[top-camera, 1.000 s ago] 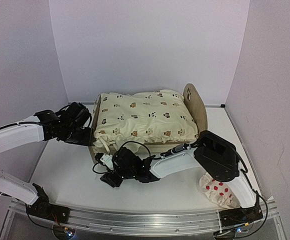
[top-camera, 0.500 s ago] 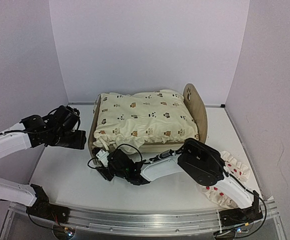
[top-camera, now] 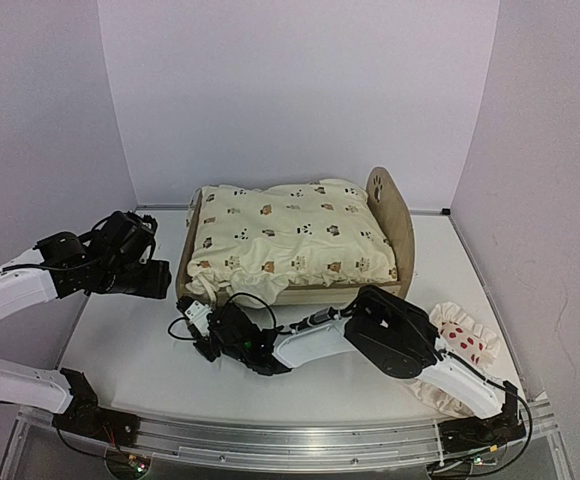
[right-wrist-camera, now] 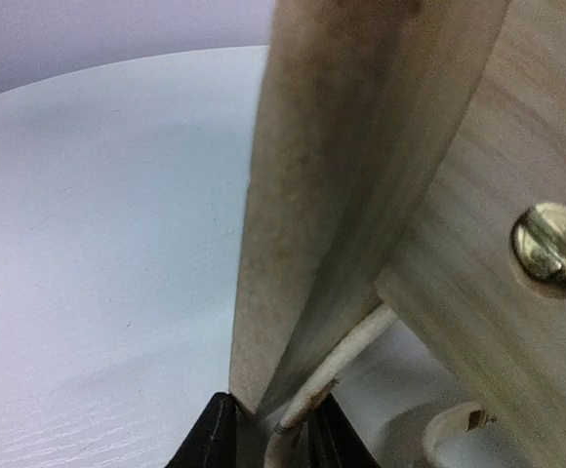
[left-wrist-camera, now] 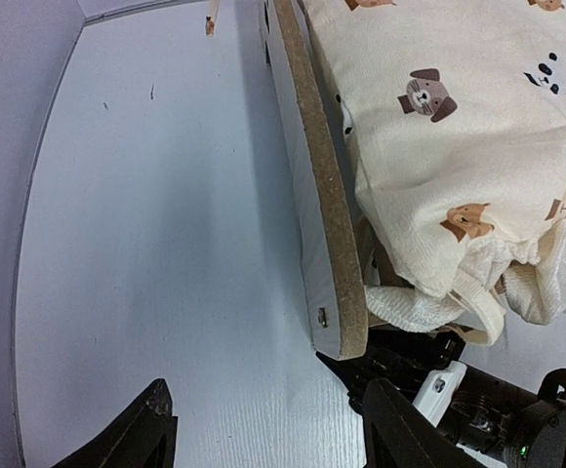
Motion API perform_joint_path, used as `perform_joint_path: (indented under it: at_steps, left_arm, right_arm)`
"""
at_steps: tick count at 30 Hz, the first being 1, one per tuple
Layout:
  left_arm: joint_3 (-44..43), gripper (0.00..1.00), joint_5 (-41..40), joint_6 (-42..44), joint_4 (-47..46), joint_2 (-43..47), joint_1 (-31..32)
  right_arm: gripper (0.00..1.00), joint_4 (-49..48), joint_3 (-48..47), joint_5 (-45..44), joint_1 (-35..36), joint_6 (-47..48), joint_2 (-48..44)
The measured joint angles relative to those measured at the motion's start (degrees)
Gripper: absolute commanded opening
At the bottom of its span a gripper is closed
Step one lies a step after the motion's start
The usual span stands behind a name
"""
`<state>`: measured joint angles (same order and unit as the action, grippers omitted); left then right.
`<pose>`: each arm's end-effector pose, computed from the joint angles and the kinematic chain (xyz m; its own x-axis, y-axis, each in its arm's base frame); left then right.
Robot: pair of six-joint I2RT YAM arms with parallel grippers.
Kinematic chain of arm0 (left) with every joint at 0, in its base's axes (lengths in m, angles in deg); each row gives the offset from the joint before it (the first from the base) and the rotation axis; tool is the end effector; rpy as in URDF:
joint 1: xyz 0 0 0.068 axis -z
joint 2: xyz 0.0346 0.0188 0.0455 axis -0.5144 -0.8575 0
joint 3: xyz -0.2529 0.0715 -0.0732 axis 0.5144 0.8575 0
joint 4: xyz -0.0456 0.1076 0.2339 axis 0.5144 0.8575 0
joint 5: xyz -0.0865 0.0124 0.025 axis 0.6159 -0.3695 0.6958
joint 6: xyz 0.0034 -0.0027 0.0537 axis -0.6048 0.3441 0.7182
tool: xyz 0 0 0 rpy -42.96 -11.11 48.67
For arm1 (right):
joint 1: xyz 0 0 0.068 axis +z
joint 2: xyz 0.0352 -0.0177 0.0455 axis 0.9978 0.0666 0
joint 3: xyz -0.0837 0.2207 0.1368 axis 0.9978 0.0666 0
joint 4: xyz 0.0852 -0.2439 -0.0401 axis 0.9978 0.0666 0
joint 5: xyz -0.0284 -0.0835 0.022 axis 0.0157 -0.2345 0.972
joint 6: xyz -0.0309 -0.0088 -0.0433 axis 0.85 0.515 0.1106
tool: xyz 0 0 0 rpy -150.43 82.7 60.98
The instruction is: Set up the pet bed
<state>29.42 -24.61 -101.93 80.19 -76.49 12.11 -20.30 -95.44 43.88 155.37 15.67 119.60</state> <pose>0.1603 -0.1302 0.2858 -0.7150 0.0982 -0.6922 0.1340 0.9910 0.0021 0.2108 0.5234 0.0714 -0.0069 -0.3555 -0.9346 -0.7908 0.5740 -0.2125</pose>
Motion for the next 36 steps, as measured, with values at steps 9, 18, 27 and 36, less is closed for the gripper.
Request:
perform_joint_path:
  at_steps: [9, 18, 27, 36]
  left_arm:
    - [0.0, 0.64, 0.1, 0.1, -0.1, 0.0, 0.0]
    - [0.0, 0.59, 2.2, 0.0, -0.5, -0.1, 0.0]
    - [1.0, 0.53, 7.4, -2.5, -0.8, -3.0, 0.0]
    - [4.7, 0.49, 14.5, -5.2, -2.1, -3.7, 0.0]
  right_arm:
    - [0.0, -4.2, 4.8, 0.3, 0.1, -0.2, -1.6]
    - [0.0, -4.9, 19.9, 6.9, 0.6, 0.2, -11.3]
    - [0.0, -3.8, 27.8, 17.6, 4.8, -0.3, -18.4]
    - [0.0, -4.3, 29.6, 30.4, 4.9, -5.1, -22.9]
